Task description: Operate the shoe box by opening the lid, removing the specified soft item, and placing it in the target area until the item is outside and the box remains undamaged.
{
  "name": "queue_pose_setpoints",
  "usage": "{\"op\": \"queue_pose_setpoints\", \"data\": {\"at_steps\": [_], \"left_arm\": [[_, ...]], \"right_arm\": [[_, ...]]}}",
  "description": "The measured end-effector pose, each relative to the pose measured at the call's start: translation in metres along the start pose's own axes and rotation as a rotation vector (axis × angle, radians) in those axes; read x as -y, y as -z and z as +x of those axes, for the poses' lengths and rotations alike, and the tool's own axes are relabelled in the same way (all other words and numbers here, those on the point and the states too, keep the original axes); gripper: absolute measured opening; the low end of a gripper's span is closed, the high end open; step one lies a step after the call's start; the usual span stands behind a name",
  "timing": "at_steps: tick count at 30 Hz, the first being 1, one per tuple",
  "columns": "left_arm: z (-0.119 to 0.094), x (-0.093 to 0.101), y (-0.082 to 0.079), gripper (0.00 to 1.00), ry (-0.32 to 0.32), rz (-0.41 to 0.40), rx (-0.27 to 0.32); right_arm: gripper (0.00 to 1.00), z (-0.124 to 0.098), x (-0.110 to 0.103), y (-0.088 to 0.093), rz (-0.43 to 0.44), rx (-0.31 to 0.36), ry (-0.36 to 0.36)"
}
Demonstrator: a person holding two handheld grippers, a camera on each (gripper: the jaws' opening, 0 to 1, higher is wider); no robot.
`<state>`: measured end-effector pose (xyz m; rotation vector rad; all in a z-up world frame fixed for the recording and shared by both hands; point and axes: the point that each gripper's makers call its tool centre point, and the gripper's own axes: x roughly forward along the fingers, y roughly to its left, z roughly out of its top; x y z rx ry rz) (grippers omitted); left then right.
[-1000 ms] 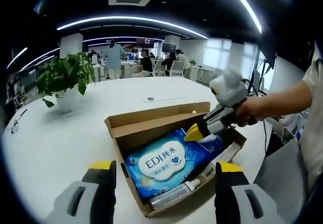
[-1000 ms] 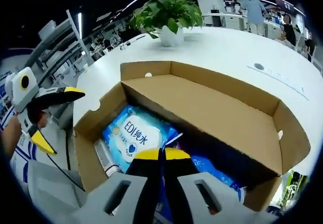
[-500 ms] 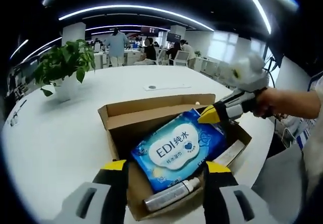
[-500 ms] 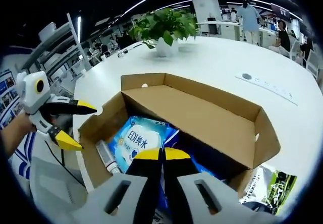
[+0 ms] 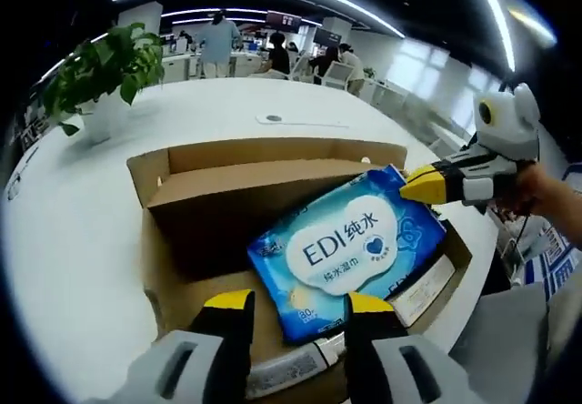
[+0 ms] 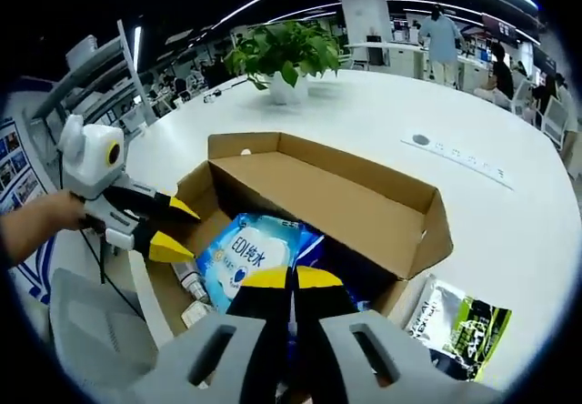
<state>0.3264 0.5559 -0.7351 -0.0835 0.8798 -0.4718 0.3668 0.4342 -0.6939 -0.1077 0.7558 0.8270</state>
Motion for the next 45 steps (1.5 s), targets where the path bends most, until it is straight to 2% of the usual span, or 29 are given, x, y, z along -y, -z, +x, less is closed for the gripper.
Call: {"op": "queue_pose_setpoints", "data": {"at_steps": [3, 10, 14, 15, 19, 21, 23, 30, 35, 41, 45], "left_arm": [[0.010, -0.002, 0.006, 0.35, -0.007, 0.000, -0.037], [0.022, -0.006, 0.016, 0.28, 0.002, 0.004, -0.076], [0.028, 0.001, 0.020, 0.22, 0.069, -0.096, -0.094], [0.029, -0.003, 0.020, 0.22, 0.055, -0.091, -0.095], [0.026, 0.001, 0.019, 0.19, 0.066, -0.129, -0.099], [0.027, 0.003, 0.021, 0.17, 0.062, -0.096, -0.112], [0.028, 0.000, 0.024, 0.10, 0.046, -0.045, -0.133], [0.027, -0.001, 0.022, 0.01, 0.033, -0.051, -0.142], [0.021, 0.003, 0.018, 0.00, 0.020, -0.022, -0.136], [0.012, 0.004, 0.012, 0.00, 0.009, -0.069, -0.109], [0.004, 0.006, 0.005, 0.00, 0.010, -0.060, -0.089]], "right_arm": [[0.00, -0.001, 0.003, 0.003, -0.027, -0.014, 0.018], [0.00, 0.000, 0.012, 0.014, -0.087, -0.056, 0.052], [0.00, 0.003, 0.015, 0.019, -0.102, -0.070, 0.055], [0.00, 0.003, 0.015, 0.019, -0.102, -0.070, 0.056], [0.00, 0.004, 0.017, 0.020, -0.085, -0.070, 0.057], [0.00, 0.004, 0.016, 0.019, -0.073, -0.064, 0.055], [0.00, 0.004, 0.016, 0.019, -0.062, -0.057, 0.056], [0.00, 0.002, 0.014, 0.016, -0.040, -0.032, 0.055], [0.00, -0.002, 0.012, 0.012, -0.002, -0.015, 0.049], [0.00, -0.010, 0.009, 0.005, 0.049, 0.016, 0.035], [0.00, -0.017, 0.009, 0.000, 0.101, 0.040, 0.019]]}}
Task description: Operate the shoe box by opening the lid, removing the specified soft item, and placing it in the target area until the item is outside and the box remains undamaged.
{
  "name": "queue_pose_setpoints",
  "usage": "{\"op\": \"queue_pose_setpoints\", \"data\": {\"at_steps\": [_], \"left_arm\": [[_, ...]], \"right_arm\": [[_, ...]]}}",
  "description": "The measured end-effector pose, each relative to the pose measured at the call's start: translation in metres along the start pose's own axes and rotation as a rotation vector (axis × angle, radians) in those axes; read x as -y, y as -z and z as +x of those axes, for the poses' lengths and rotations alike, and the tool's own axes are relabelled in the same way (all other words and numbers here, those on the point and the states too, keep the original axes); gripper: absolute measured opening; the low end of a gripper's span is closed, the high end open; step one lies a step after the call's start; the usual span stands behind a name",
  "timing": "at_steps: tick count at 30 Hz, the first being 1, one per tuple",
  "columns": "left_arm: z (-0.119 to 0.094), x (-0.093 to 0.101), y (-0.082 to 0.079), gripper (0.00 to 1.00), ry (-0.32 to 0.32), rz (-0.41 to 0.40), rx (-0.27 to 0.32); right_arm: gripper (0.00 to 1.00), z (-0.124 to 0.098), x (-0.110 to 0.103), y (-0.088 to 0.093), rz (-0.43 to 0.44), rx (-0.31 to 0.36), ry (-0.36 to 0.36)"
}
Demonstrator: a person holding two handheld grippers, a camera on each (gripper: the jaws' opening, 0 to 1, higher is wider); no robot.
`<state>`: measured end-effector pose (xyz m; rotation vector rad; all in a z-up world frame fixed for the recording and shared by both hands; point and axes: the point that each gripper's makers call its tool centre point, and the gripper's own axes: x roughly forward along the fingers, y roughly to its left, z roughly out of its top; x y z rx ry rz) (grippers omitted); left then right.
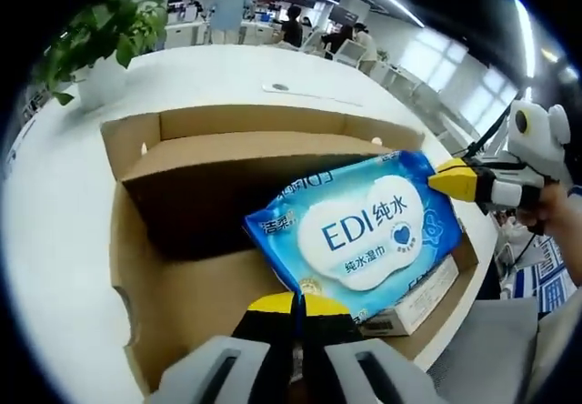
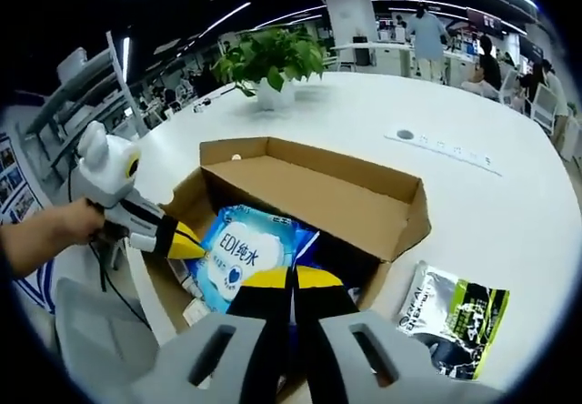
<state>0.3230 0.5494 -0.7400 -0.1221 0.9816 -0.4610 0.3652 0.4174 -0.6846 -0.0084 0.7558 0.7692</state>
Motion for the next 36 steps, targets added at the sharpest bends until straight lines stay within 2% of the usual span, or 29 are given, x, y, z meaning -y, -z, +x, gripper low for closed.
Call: {"op": "queue_pose_setpoints", "data": {"at_steps": [8, 20, 24, 36], "left_arm": [[-0.015, 0.012, -0.012, 0.00, 0.009, 0.013, 0.024], [-0.026, 0.053, -0.037, 0.00, 0.053, 0.038, 0.063], [-0.024, 0.067, -0.046, 0.00, 0.071, 0.053, 0.079], [-0.001, 0.109, -0.062, 0.00, 0.137, 0.088, 0.074]], "right_arm": [[0.00, -0.013, 0.003, -0.004, 0.027, 0.023, -0.002], [0.00, -0.044, 0.028, -0.013, 0.095, 0.070, 0.024], [0.00, -0.055, 0.044, -0.014, 0.163, 0.091, 0.025], [0.00, -0.085, 0.082, -0.006, 0.192, 0.098, 0.100]]}}
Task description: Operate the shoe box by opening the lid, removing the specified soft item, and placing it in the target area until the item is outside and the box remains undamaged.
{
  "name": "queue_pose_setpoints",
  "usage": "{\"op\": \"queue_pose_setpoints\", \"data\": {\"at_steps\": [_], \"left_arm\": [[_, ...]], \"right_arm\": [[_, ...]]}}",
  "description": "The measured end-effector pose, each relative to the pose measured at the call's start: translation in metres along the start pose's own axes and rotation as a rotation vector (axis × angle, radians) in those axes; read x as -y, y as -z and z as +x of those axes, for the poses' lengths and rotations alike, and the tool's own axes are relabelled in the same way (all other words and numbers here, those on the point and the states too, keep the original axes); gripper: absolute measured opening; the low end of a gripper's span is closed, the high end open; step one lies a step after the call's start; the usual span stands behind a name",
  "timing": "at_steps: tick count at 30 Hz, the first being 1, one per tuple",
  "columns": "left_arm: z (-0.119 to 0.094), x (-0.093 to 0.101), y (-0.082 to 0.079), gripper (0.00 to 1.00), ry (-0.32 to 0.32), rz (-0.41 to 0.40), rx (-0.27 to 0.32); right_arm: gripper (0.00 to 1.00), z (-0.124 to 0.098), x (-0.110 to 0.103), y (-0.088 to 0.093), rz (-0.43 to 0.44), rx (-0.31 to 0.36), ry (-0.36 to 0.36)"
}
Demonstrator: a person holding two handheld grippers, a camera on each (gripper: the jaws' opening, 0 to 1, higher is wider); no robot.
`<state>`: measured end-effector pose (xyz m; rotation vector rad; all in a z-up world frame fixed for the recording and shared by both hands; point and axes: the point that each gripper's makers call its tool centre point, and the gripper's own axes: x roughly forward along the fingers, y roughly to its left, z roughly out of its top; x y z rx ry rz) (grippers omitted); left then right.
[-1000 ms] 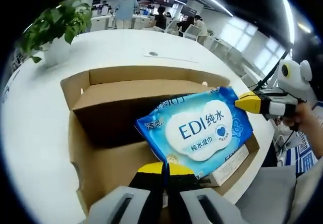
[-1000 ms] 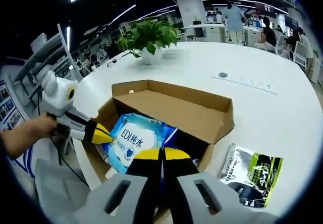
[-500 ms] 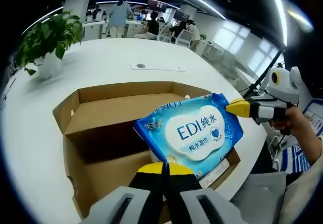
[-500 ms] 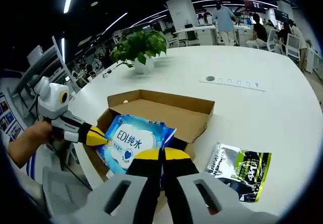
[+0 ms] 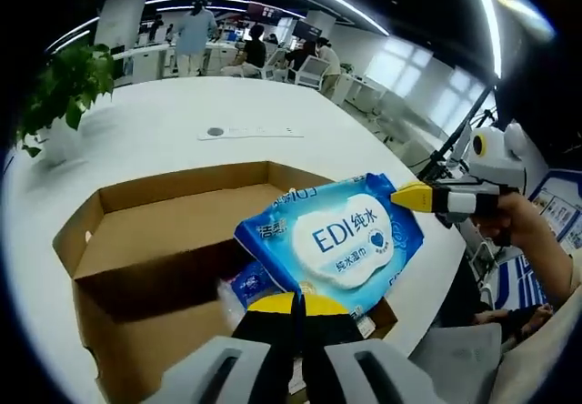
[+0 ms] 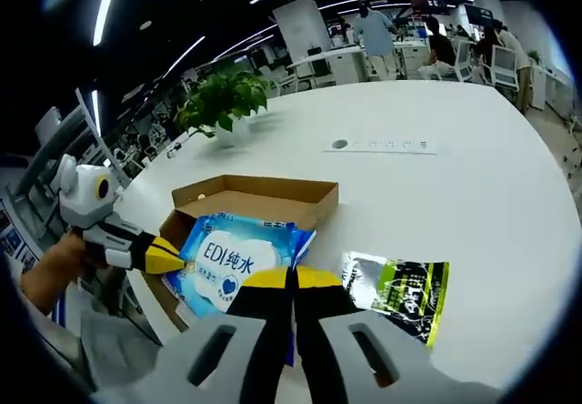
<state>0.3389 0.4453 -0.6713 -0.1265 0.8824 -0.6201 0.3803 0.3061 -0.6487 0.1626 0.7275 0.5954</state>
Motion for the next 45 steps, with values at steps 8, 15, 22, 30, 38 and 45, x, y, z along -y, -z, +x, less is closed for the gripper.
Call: {"op": "queue_pose_setpoints", "data": {"at_steps": [8, 15, 22, 30, 38, 45], "left_arm": [[0.016, 0.026, -0.012, 0.00, 0.044, 0.025, -0.002], [0.037, 0.052, -0.021, 0.00, 0.089, 0.045, -0.008], [0.058, 0.080, -0.025, 0.00, 0.129, 0.086, -0.026], [0.085, 0.097, -0.024, 0.00, 0.147, 0.126, -0.066], [0.111, 0.092, -0.021, 0.00, 0.122, 0.168, -0.126], [0.128, 0.079, -0.023, 0.00, 0.065, 0.242, -0.191]], "right_arm": [[0.00, -0.018, 0.029, 0.001, 0.029, 0.012, 0.041], [0.00, -0.038, 0.057, 0.004, 0.067, 0.026, 0.086], [0.00, -0.057, 0.085, 0.012, 0.085, 0.024, 0.143], [0.00, -0.062, 0.115, 0.021, 0.101, 0.009, 0.191], [0.00, -0.047, 0.134, 0.032, 0.100, -0.013, 0.206], [0.00, -0.024, 0.147, 0.038, 0.103, -0.023, 0.212]]}}
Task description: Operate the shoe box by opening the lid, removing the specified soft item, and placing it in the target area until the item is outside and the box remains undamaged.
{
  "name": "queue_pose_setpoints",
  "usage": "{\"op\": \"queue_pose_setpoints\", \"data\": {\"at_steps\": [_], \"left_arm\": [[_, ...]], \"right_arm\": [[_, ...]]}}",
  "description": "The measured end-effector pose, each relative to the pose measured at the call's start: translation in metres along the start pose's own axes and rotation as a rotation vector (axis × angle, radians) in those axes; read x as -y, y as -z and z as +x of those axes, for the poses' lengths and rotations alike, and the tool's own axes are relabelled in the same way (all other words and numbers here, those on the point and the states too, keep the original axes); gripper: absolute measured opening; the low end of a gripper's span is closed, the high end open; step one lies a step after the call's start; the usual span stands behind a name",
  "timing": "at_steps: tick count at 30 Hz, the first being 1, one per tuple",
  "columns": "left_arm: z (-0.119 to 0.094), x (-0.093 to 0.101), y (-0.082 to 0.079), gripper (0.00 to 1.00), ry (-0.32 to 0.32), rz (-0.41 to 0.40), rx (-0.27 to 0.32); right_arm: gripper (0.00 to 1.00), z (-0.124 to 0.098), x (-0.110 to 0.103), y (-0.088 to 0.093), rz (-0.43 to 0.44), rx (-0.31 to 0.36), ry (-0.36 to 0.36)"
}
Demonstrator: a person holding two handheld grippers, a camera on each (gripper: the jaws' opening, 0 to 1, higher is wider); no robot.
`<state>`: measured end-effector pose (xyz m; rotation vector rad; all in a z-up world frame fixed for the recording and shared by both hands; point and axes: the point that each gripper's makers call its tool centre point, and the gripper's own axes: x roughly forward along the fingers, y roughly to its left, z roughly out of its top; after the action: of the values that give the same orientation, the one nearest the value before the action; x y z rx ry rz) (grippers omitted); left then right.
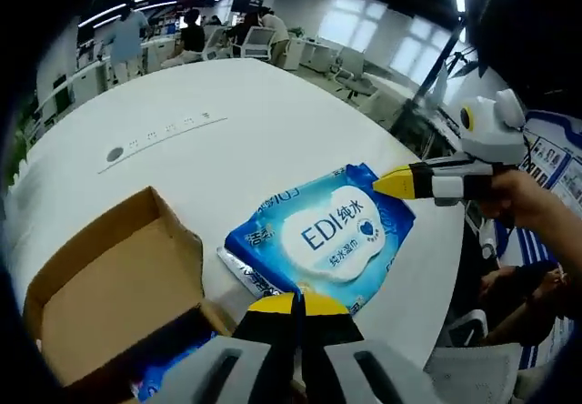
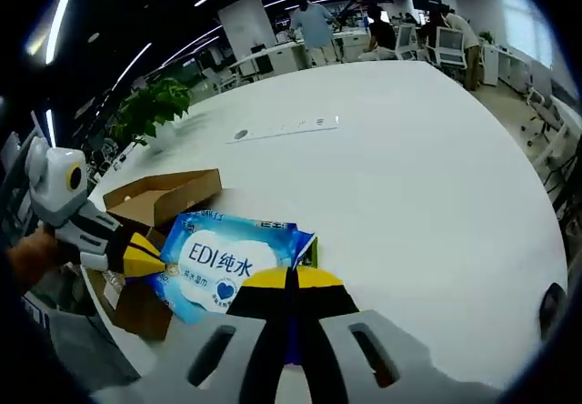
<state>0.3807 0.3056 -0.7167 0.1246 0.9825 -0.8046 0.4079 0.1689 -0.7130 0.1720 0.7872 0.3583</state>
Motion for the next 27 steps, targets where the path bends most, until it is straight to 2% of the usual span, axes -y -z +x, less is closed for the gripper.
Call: {"op": "queue_pose_setpoints", "data": {"at_steps": [1, 5, 16, 22, 27], "left_arm": [[0.004, -0.003, 0.002, 0.00, -0.011, 0.020, -0.027], [0.011, -0.008, 0.002, 0.00, -0.040, 0.060, -0.063], [0.023, -0.014, 0.006, 0.00, -0.078, 0.152, -0.128], [0.027, -0.012, 0.015, 0.00, -0.097, 0.245, -0.165], [0.026, -0.012, 0.018, 0.02, -0.125, 0.326, -0.165]], "right_arm": [[0.00, 0.006, 0.001, 0.002, -0.005, -0.006, 0.000], [0.00, 0.020, 0.005, 0.008, -0.017, -0.007, 0.004], [0.00, 0.043, 0.012, 0.016, -0.031, -0.019, 0.034], [0.00, 0.045, 0.014, 0.018, -0.020, -0.003, 0.060], [0.00, 0.043, 0.014, 0.018, 0.001, 0.007, 0.068]]}}
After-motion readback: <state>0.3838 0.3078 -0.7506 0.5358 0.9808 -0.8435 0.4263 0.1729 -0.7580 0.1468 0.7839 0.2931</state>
